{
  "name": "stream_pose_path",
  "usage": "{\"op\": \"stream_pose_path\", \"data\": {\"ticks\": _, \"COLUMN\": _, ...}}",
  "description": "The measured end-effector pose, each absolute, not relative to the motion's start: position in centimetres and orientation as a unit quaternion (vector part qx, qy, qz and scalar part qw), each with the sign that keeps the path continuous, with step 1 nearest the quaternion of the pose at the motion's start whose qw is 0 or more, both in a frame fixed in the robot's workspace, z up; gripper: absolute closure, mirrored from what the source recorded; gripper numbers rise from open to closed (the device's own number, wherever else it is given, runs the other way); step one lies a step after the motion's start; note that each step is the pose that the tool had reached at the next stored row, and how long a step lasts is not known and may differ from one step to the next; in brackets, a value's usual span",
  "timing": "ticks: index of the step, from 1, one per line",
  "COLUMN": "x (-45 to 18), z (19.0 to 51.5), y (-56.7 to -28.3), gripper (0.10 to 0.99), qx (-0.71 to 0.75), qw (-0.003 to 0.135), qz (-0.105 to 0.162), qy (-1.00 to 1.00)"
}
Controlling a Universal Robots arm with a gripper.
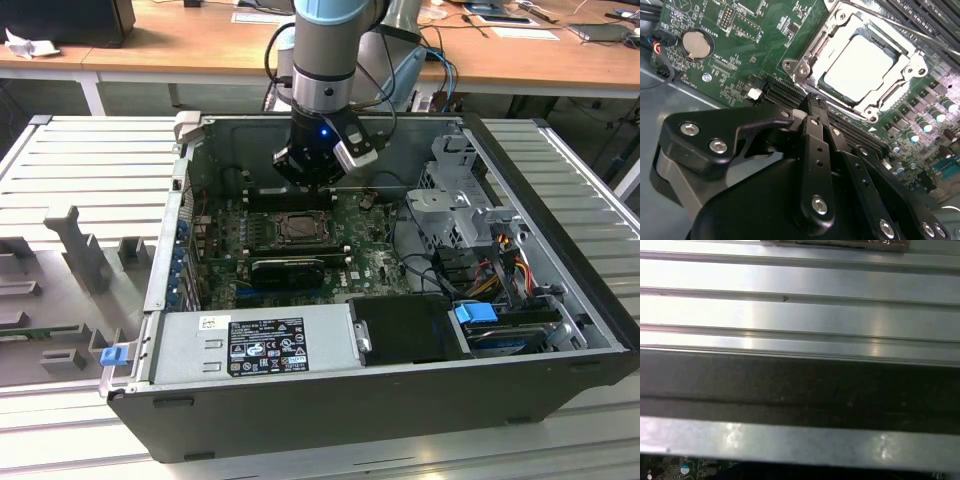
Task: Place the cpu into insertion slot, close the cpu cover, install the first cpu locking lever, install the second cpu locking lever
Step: 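Install the first cpu locking lever, then install the second cpu locking lever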
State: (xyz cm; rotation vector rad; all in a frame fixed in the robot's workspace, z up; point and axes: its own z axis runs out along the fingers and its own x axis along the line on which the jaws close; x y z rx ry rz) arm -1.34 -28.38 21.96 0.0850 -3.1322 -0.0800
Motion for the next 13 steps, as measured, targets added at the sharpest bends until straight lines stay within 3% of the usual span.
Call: {"op": "stream_pose_path", "data": {"ticks": 13, "x": -1.34, "z": 21.96, "y": -29.22, "gripper": 0.98, "qx": 0.027, "qw": 0.004, "qz": -0.026, "qy": -0.999}}
